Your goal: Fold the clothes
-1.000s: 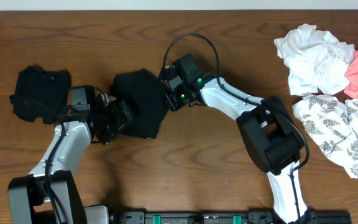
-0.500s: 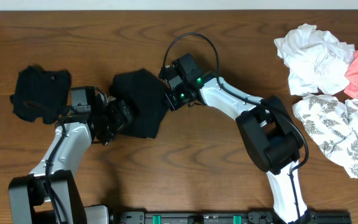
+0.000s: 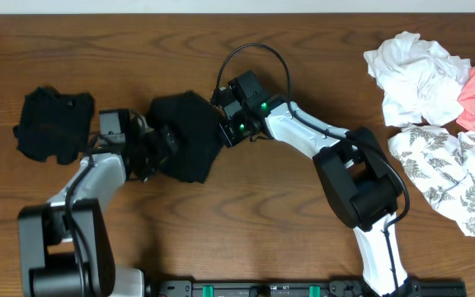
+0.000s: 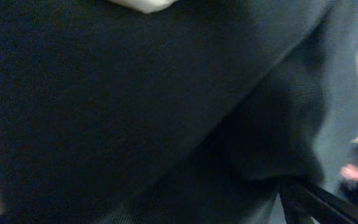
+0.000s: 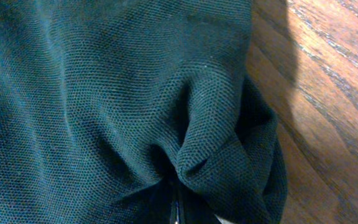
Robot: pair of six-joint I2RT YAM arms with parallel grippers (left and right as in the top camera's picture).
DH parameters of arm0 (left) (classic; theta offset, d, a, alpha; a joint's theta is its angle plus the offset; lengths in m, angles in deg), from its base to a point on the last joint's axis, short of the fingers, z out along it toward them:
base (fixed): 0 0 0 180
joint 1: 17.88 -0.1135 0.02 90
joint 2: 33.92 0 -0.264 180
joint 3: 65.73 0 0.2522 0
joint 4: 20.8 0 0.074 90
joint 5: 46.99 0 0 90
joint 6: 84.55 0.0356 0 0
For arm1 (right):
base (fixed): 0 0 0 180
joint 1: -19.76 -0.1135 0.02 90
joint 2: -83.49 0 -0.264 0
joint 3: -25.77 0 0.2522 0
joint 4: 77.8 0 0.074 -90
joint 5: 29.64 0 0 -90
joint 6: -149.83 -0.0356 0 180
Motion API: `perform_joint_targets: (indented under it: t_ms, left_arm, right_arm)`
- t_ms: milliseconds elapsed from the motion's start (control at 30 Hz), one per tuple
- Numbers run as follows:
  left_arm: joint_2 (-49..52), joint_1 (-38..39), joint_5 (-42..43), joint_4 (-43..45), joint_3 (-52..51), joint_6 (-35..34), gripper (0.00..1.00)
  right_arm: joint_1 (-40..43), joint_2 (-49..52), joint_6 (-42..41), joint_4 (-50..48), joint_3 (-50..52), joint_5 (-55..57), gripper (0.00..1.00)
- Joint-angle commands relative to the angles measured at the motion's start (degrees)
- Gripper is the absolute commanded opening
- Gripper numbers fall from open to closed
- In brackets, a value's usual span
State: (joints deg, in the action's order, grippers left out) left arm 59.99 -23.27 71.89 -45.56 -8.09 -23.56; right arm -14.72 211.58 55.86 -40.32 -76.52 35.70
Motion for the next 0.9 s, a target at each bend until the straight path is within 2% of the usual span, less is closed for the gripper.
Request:
perform_joint_targets:
  t_ms: [0, 100, 133, 200, 300, 333, 367, 633, 867]
  left_arm:
    - [6.5, 2.0, 2.2, 3.7, -1.8, -0.5, 0.98]
    - [8.4, 3.2, 2.4, 5.8, -1.8, -2.9, 0.98]
    - [8.6, 3.4, 2.4, 6.0, -1.8, -2.8, 0.89]
    - [8.6, 3.4, 2.4, 6.0, -1.8, -2.8, 0.61]
    - [8.5, 3.2, 2.4, 6.2, -1.8, -2.8, 0.27]
    - [8.5, 3.2, 2.4, 6.2, -1.7, -2.8, 0.11]
    - [8.5, 3.2, 2.4, 6.2, -1.7, -2.8, 0.06]
    - [1.8, 3.2, 0.9, 5.8, -1.7, -1.2, 0.06]
    - [-10.2, 3.1, -12.0, 1.5, -1.7, -1.0, 0.06]
  right_arm:
    - [-0.7, 3.9, -0.8, 1.6, 1.1, 0.6, 0.02]
    - [-0.7, 3.9, -1.0, 1.6, 1.1, 0.6, 0.02]
    - [-0.7, 3.9, -1.2, 1.7, 1.1, 0.6, 0.02]
    - [-0.7, 3.9, -1.2, 1.8, 1.1, 0.5, 0.02]
    - [-0.7, 3.9, -1.2, 1.8, 1.1, 0.5, 0.01]
    - [-0.7, 3.9, -1.2, 1.8, 1.1, 0.5, 0.01]
    - [-0.7, 3.9, -1.2, 1.9, 1.1, 0.5, 0.01]
    - [1.7, -1.6, -1.1, 8.0, -1.2, 5.0, 0.01]
    - [7.0, -14.3, -1.1, 14.7, -2.3, 11.1, 0.01]
